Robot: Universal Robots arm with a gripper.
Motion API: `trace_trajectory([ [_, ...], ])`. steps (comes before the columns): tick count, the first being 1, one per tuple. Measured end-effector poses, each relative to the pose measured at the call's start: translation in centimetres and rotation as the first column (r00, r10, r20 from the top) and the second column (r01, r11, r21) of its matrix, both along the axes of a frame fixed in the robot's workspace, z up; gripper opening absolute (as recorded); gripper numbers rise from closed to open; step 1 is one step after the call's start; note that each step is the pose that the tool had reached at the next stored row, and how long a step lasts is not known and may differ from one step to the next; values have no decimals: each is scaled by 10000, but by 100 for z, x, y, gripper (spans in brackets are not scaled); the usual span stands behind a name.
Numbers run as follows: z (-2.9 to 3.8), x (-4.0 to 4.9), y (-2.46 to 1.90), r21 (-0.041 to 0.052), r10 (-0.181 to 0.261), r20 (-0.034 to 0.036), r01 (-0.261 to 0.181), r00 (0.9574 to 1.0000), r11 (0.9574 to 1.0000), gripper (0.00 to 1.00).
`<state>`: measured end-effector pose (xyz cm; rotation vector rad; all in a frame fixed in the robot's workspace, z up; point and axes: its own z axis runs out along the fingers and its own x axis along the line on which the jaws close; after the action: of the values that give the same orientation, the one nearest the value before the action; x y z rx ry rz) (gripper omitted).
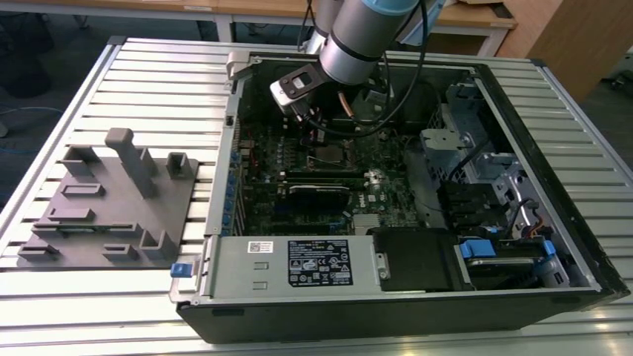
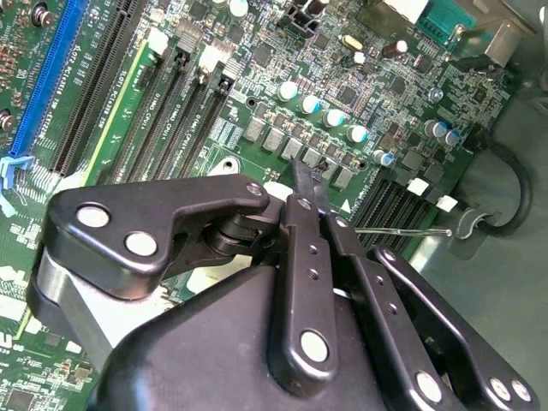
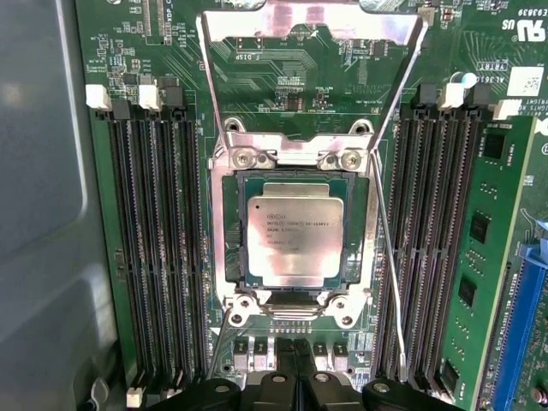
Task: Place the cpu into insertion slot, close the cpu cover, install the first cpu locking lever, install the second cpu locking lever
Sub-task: 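Place the cpu into insertion slot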
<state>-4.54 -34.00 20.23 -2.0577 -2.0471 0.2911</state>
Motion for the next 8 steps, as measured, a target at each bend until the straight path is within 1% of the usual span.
trace_trajectory([
  [8, 0, 0, 0, 0, 0, -41, 0, 10000, 10000, 10],
])
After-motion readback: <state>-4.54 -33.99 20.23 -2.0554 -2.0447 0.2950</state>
